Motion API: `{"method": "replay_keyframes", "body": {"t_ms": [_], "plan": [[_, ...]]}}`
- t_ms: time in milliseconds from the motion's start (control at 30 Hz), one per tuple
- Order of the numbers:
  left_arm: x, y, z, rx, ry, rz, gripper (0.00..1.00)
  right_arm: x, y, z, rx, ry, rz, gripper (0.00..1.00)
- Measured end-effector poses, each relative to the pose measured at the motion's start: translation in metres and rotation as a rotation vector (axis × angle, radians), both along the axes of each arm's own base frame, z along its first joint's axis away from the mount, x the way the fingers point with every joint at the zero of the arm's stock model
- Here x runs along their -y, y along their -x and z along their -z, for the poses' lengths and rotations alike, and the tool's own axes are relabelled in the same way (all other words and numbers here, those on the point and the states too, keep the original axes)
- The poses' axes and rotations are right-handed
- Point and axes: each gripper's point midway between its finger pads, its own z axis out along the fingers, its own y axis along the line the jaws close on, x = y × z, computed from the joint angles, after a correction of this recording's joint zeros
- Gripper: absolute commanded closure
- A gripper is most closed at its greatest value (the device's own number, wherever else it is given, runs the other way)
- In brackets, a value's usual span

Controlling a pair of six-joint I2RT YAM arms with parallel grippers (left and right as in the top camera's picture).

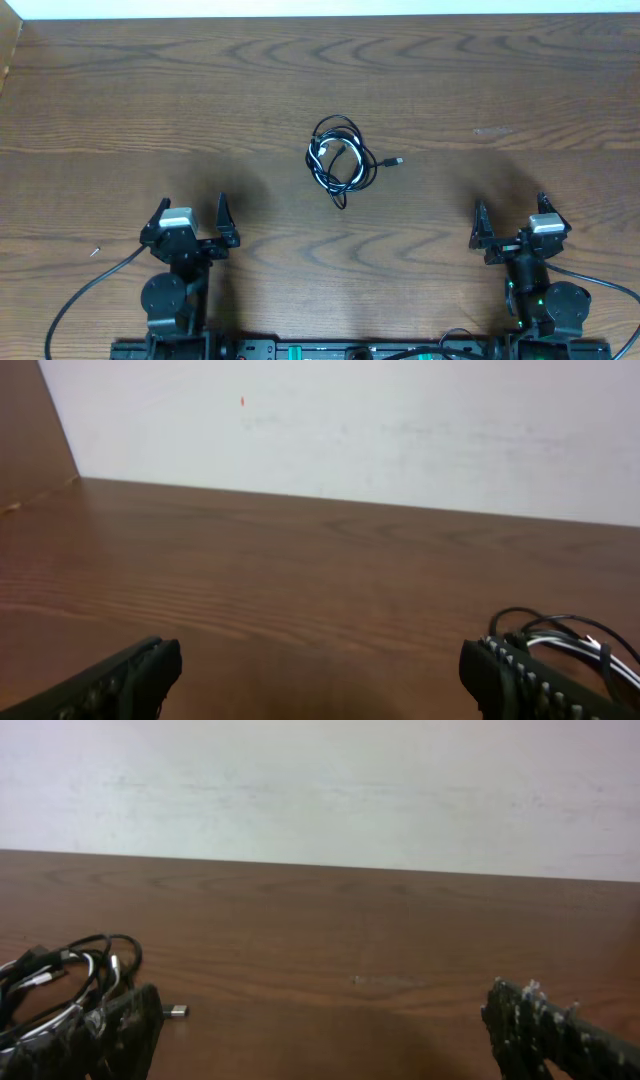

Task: Untangle cables
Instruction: 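Raise both arms and move grippers forward beside the cable bundle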

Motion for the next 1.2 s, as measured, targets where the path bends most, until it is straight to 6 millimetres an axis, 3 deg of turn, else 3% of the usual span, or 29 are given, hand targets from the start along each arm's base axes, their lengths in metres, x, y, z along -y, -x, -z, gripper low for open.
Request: {"method": "replay_keyframes", "body": {"t_ms": [233, 633, 933, 1200], "plan": [[-0.001, -0.010, -0.004, -0.073, 0.004, 0.000, 0.05, 0.000, 0.000, 0.000, 0.000, 0.000, -0.002, 0.01], [-0.002, -0.029, -0.028, -0.192, 0.011, 0.000, 0.05, -0.004, 0.001, -0.002, -0.003, -0.001, -0.024, 0.01], [-0.002, -0.035, -0.044, -0.299, 0.017, 0.001, 0.05, -0.008, -0.001, -0.038, -0.014, -0.003, -0.047, 0.01], [0.001, -0.037, -0.068, -0.420, 0.029, 0.015, 0.05, -0.017, -0.024, -0.080, -0.093, -0.016, -0.114, 0.01]]}}
